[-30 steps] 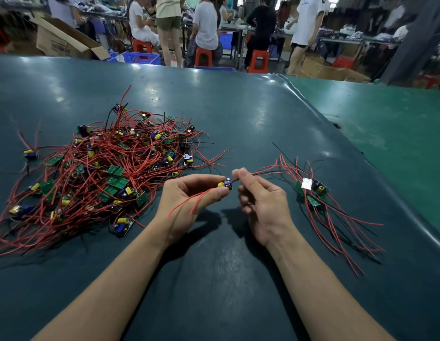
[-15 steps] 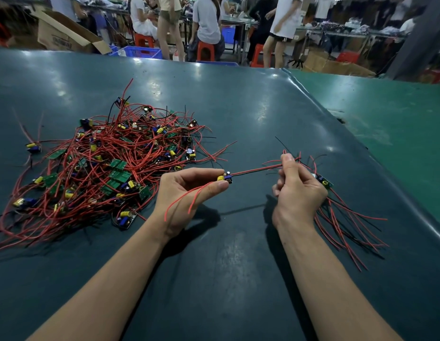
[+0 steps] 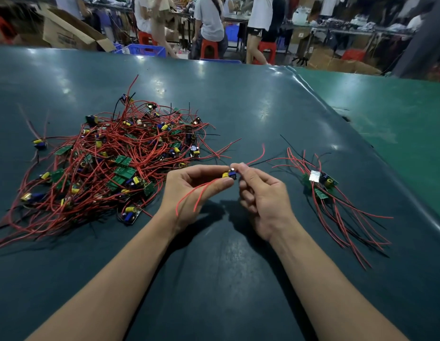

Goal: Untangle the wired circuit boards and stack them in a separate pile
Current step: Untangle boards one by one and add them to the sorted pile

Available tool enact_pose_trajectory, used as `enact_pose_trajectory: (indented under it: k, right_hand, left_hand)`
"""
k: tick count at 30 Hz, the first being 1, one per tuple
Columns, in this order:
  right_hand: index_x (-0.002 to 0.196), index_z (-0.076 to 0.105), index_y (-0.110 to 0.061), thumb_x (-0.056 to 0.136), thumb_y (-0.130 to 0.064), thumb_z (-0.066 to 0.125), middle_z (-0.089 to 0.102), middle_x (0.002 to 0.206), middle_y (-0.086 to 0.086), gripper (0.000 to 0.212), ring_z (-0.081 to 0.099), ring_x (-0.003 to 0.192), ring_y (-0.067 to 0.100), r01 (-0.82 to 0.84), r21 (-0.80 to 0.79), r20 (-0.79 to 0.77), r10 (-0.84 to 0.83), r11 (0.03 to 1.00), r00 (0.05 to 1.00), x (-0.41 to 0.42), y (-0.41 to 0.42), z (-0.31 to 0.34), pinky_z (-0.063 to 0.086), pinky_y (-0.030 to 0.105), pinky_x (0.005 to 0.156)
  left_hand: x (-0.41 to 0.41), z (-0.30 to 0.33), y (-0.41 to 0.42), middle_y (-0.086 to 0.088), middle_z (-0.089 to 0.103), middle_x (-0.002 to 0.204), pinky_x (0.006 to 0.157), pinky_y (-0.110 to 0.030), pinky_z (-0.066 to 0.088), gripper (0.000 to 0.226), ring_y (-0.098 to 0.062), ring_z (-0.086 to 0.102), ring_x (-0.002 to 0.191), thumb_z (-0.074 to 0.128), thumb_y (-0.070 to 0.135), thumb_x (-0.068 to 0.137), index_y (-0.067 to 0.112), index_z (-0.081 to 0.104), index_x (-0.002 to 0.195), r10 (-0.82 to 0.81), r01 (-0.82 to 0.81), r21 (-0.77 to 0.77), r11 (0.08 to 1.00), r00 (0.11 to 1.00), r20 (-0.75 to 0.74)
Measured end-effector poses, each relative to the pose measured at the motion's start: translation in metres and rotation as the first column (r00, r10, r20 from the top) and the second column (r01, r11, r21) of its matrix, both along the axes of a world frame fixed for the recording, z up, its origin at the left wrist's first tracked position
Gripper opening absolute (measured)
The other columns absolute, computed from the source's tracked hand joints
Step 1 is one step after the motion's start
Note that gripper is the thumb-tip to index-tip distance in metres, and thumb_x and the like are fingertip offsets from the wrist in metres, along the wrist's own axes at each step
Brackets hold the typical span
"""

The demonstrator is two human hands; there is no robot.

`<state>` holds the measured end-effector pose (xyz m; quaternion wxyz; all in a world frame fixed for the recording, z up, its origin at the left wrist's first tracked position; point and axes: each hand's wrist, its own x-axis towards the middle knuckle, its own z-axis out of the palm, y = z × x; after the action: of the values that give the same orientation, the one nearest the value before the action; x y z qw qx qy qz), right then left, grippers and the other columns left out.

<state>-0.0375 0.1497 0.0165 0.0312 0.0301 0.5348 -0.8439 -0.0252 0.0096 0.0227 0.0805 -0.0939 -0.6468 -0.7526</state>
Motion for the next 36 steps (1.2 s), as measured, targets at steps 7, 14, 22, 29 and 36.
enact_pose_trajectory:
  k: [7, 14, 22, 29, 36]
  right_hand:
    - [0.067, 0.066, -0.008, 0.084, -0.007, 0.073, 0.054, 0.050, -0.003, 0.019, 0.033, 0.033, 0.004, 0.292, -0.089, -0.006, -0.294, 0.952, 0.956, -0.012, 0.016, 0.004, 0.023, 0.015, 0.033]
    - [0.062, 0.054, -0.013, 0.089, -0.005, 0.067, 0.048, 0.048, -0.004, 0.031, 0.034, 0.036, 0.006, 0.681, -0.212, 0.055, -0.687, 0.701, 0.724, -0.024, 0.049, 0.010, 0.021, 0.017, 0.035]
    - [0.081, 0.067, -0.008, 0.092, -0.016, 0.066, 0.051, 0.057, 0.000, 0.014, 0.037, 0.037, 0.006, 0.249, 0.144, -0.027, -0.248, 0.958, 0.968, -0.012, 0.021, 0.005, 0.026, 0.014, 0.035]
    - [0.088, 0.080, -0.019, 0.082, -0.041, 0.063, 0.040, 0.058, -0.004, 0.028, 0.028, 0.042, 0.006, -0.254, 0.166, -0.048, 0.265, 0.953, 0.963, 0.006, 0.011, 0.007, 0.020, 0.014, 0.035]
    - [0.089, 0.079, -0.017, 0.074, -0.041, 0.068, 0.033, 0.047, -0.006, 0.031, 0.017, 0.040, 0.006, -0.263, 0.208, -0.026, 0.274, 0.942, 0.961, 0.005, 0.013, 0.006, 0.016, 0.015, 0.036]
  left_hand:
    - [-0.002, -0.003, -0.003, -0.002, 0.076, 0.080, 0.070, -0.015, 0.052, 0.024, -0.008, 0.070, 0.074, 0.083, 0.012, 0.060, 0.014, 0.078, 0.084, 0.022, -0.023, 0.048, 0.999, 1.000, 0.014]
    - [-0.010, 0.001, -0.015, -0.005, 0.069, 0.073, 0.064, -0.021, 0.049, 0.013, -0.012, 0.058, 0.061, 0.072, 0.005, 0.073, 0.008, 0.075, 0.086, -0.019, -0.008, 0.403, 0.915, 0.998, 0.062]
    - [-0.011, 0.006, -0.010, -0.009, 0.072, 0.090, 0.079, -0.026, 0.056, 0.035, -0.016, 0.069, 0.084, 0.054, 0.031, 0.085, 0.002, 0.062, 0.102, -0.192, 0.087, 0.546, 0.833, 0.972, 0.137]
    - [-0.003, 0.002, -0.004, -0.004, 0.056, 0.060, 0.052, -0.018, 0.043, 0.035, -0.010, 0.049, 0.048, 0.053, 0.034, 0.087, 0.004, 0.072, 0.096, -0.325, 0.255, 0.288, 0.923, 0.918, 0.228]
    - [0.001, -0.006, -0.003, -0.009, 0.040, 0.049, 0.038, -0.018, 0.025, 0.055, -0.014, 0.033, 0.040, 0.063, 0.044, 0.082, -0.010, 0.067, 0.093, -0.256, 0.274, -0.069, 0.959, 0.945, 0.203]
